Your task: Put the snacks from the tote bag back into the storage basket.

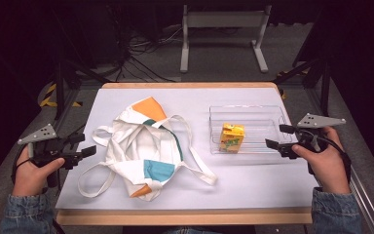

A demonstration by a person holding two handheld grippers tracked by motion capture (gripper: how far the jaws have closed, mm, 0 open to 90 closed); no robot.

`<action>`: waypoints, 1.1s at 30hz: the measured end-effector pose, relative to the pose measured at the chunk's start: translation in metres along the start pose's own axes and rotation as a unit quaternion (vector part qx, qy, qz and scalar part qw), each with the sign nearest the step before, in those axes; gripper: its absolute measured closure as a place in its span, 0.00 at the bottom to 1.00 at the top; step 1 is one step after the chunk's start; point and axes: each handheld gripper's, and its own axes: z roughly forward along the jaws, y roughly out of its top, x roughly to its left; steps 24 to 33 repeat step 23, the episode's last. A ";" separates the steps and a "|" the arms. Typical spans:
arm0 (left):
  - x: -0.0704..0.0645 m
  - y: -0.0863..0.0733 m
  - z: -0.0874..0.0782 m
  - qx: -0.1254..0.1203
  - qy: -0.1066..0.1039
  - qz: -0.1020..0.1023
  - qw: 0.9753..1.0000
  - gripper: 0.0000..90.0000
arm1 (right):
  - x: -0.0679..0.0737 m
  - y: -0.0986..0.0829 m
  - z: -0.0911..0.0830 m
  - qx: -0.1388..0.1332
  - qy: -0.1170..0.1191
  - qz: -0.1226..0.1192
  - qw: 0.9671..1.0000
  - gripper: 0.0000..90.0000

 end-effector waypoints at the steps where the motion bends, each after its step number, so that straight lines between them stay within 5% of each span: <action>1: 0.000 0.000 0.000 0.000 0.000 0.000 1.000 0.25 | 0.000 0.000 0.000 0.000 0.000 0.000 1.000 0.21; 18: 0.004 -0.003 0.002 -0.012 0.001 0.001 1.000 0.22 | -0.002 -0.017 0.014 0.074 -0.025 0.056 0.995 0.21; 33: 0.004 -0.003 0.003 -0.007 0.005 0.002 1.000 0.20 | 0.000 -0.016 0.013 0.066 -0.021 0.048 0.996 0.20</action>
